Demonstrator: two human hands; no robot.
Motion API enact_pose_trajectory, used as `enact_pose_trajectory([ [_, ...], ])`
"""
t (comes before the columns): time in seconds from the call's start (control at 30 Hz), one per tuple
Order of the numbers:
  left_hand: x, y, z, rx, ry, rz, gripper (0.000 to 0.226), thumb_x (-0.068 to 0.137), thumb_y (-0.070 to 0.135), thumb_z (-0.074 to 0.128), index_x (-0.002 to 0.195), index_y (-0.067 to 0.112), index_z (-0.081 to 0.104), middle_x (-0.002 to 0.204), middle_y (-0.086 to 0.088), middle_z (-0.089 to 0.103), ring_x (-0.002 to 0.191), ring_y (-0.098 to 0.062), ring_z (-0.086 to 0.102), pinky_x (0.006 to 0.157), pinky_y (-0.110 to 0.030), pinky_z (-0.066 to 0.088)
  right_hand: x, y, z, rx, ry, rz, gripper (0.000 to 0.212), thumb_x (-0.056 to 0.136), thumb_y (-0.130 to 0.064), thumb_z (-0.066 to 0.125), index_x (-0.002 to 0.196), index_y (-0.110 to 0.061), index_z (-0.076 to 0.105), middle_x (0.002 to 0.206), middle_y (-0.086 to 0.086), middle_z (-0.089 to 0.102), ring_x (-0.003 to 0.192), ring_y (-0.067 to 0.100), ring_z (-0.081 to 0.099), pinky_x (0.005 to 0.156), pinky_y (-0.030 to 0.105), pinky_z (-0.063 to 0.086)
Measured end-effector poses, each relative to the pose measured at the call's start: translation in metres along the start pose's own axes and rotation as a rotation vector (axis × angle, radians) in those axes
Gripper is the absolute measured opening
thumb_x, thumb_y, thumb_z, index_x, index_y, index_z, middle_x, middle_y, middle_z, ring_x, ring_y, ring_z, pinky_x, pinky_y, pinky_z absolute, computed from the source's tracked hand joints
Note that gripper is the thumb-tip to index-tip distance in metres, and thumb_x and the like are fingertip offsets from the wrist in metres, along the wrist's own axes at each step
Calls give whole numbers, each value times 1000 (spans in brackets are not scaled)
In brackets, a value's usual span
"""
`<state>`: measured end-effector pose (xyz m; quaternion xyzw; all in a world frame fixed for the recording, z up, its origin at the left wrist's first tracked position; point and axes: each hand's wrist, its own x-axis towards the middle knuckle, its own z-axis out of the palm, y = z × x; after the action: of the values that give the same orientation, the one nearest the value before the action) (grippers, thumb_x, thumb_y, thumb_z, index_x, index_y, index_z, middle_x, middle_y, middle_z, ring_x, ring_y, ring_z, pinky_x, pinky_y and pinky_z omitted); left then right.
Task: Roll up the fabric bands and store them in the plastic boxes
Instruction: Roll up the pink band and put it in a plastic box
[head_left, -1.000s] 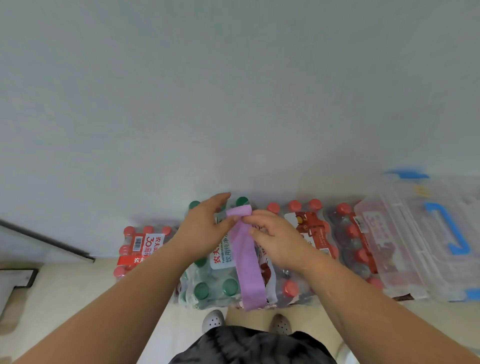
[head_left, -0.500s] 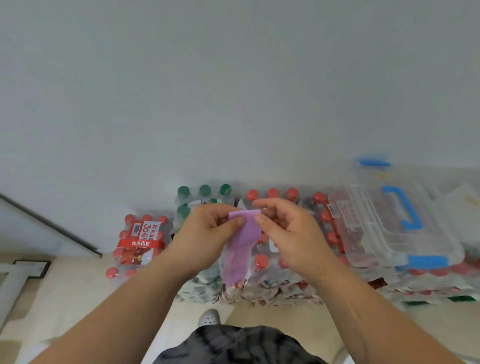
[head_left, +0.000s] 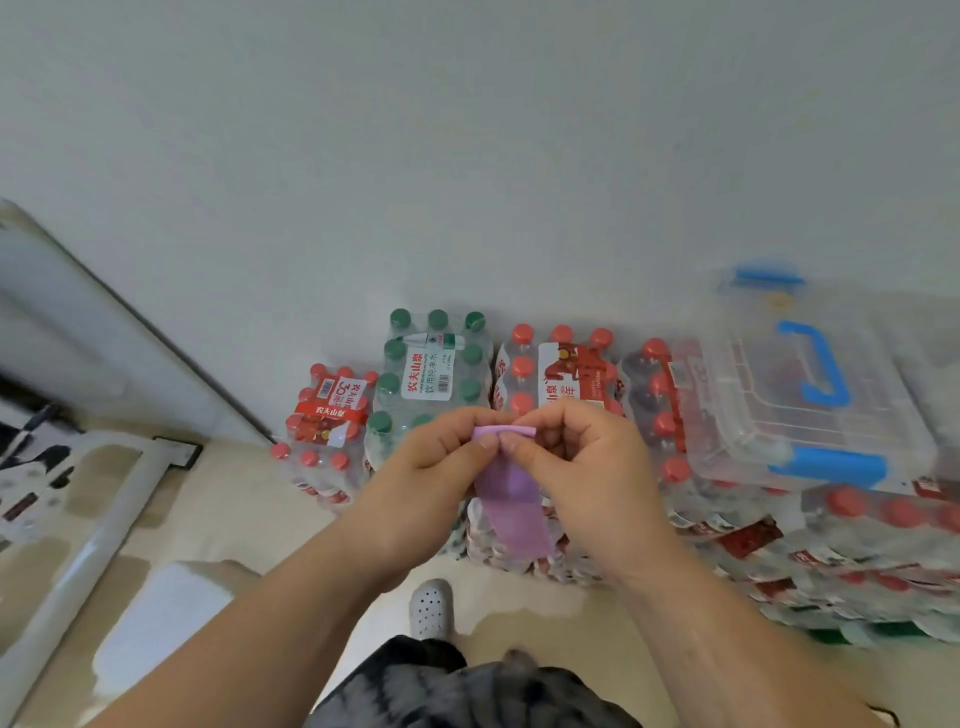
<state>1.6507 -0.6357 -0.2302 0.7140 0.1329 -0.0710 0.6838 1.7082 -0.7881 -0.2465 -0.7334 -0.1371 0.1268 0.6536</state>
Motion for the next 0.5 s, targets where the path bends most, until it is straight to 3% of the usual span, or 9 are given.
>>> enact_pose_trajectory([
  [0.1,-12,-4,3,18,47,19,29,106,17,44,107,19,73,104,-11,76,104,-35,68,101,-56,50,-11,-4,-1,23,-14,10,4,85,-14,78,85,-19,78,76,3,74,75,26,69,67,31,59],
  [0.17,-16,-7,3,42,80,44,25,104,23,47,101,16,71,99,-18,72,101,-44,64,97,-65,47,-17,-8,-4,6,-56,-2,4,88,-17,75,85,-19,78,77,0,75,74,23,69,67,33,58],
  [0.23,-20,-7,1,82,88,62,23,98,29,49,96,16,69,98,-22,68,93,-42,62,96,-67,47,-20,-9,-6,-38,-72,-25,8,91,-18,72,85,-21,78,78,-3,74,73,16,67,67,29,57],
  [0.33,-25,-6,-3,116,91,103,20,102,22,52,93,22,70,93,-16,70,83,-25,61,83,-54,51,-22,-10,-5,-76,-48,-55,10,91,-15,72,86,-22,77,79,-6,73,72,10,66,65,21,54],
  [0.43,-29,-6,-11,95,140,144,23,101,15,56,92,28,72,82,-8,74,78,-23,66,74,-48,52,-26,-11,1,-59,-50,-62,10,90,-12,72,90,-20,77,79,-4,74,71,12,67,65,22,56],
  [0.5,-32,-7,-17,69,174,172,23,99,13,59,90,28,73,69,-3,70,65,-13,61,63,-32,48,-29,-12,8,-17,-57,-37,12,89,-9,73,96,-18,76,81,-1,74,74,12,69,68,23,58],
])
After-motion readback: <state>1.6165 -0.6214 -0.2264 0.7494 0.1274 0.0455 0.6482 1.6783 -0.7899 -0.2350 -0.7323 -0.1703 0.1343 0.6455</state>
